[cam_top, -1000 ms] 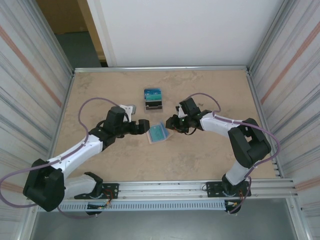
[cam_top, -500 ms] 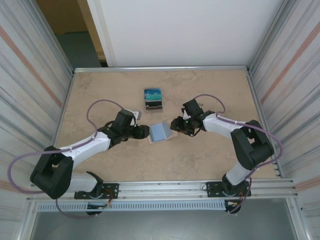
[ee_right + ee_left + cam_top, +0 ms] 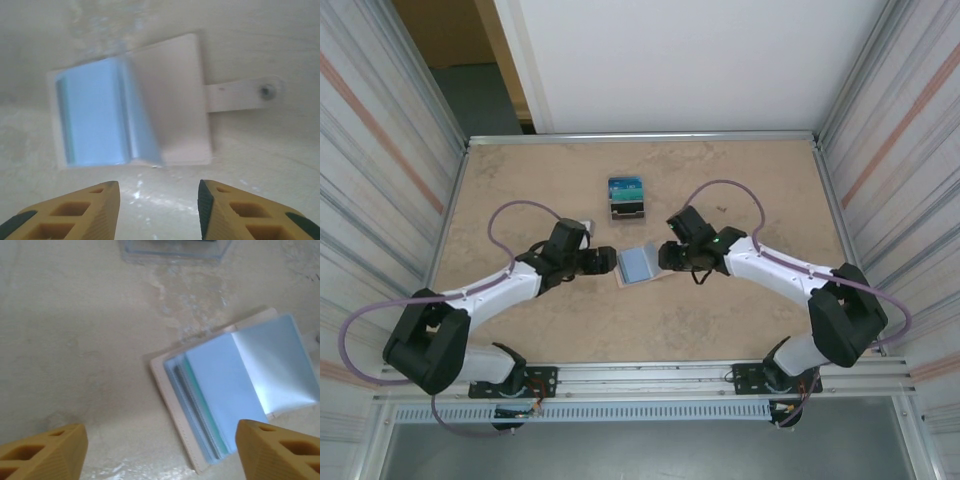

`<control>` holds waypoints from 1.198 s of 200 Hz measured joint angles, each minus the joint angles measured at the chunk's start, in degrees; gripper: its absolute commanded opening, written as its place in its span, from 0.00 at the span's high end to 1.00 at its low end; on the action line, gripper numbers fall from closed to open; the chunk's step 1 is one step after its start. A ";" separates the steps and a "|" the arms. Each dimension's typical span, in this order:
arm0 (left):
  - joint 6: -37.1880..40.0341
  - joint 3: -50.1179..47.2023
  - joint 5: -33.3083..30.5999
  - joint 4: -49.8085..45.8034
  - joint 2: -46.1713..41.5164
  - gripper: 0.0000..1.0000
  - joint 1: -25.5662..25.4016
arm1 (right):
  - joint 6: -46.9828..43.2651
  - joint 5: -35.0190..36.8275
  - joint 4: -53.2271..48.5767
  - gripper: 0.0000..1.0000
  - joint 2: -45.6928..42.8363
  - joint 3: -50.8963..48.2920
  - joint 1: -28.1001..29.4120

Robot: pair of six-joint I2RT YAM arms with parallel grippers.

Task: Take the credit cards out of the card holder

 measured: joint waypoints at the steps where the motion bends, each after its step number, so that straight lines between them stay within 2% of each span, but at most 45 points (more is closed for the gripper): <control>1: 0.02 -0.04 -0.13 -0.02 -0.11 0.15 0.09 | -0.09 0.04 -0.09 0.58 0.07 0.15 0.15; 38: -2.36 -2.12 -2.34 -0.35 -3.65 0.01 1.70 | -2.84 2.71 -1.92 0.63 6.36 9.16 6.38; 51: -2.84 -2.60 -2.99 -0.90 -4.61 0.01 1.70 | -3.52 3.17 -2.60 0.62 9.53 11.45 7.52; 119: -3.23 -3.30 -4.66 -2.45 -6.67 0.01 1.86 | -5.81 2.64 -5.79 0.45 22.16 17.53 8.72; 196: -3.21 -3.41 -4.61 -2.60 -6.62 0.01 1.97 | -5.99 2.25 -5.88 0.41 26.36 19.54 8.98; 239: -3.21 -3.41 -4.50 -2.60 -6.32 0.01 1.97 | -5.99 2.40 -5.90 0.42 27.63 19.78 8.96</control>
